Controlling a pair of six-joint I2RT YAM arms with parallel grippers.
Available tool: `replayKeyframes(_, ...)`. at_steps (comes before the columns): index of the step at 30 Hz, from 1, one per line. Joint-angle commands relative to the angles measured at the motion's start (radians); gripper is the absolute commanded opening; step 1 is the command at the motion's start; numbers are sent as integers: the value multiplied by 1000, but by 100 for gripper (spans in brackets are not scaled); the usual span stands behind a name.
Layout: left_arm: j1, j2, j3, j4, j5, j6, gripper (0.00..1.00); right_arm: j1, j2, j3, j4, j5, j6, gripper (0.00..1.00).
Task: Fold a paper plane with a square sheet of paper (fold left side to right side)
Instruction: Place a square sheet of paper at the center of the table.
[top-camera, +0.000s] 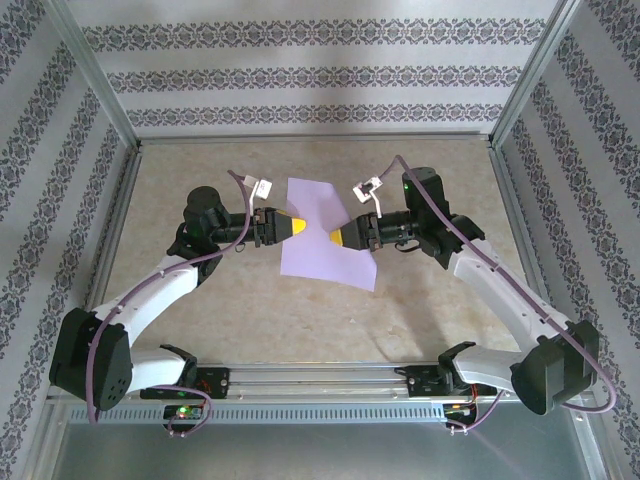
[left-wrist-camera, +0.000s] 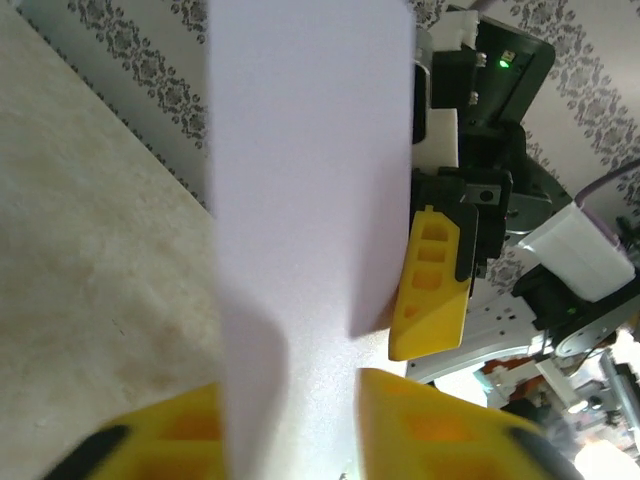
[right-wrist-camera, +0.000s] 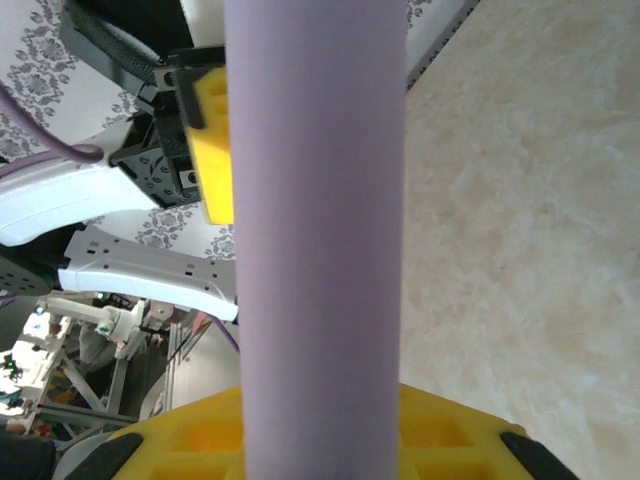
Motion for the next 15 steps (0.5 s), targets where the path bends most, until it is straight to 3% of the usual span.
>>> replayKeyframes(1,-8,-26,24,-19,7,59,15,-3,7,15,15,35,-17,26)
replayKeyframes(5,-8,-45,27,-129,-37,133,6,-20,1,2,9,75,-26,30)
replayKeyframes(7,-8,-48,26,-175,-64,153,0,-29,-3,-2,-9,105,-38,37)
replayKeyframes(15,-8,41,-4,-343,-198,177,0,-102,-15,-49,-110,385,-64,65)
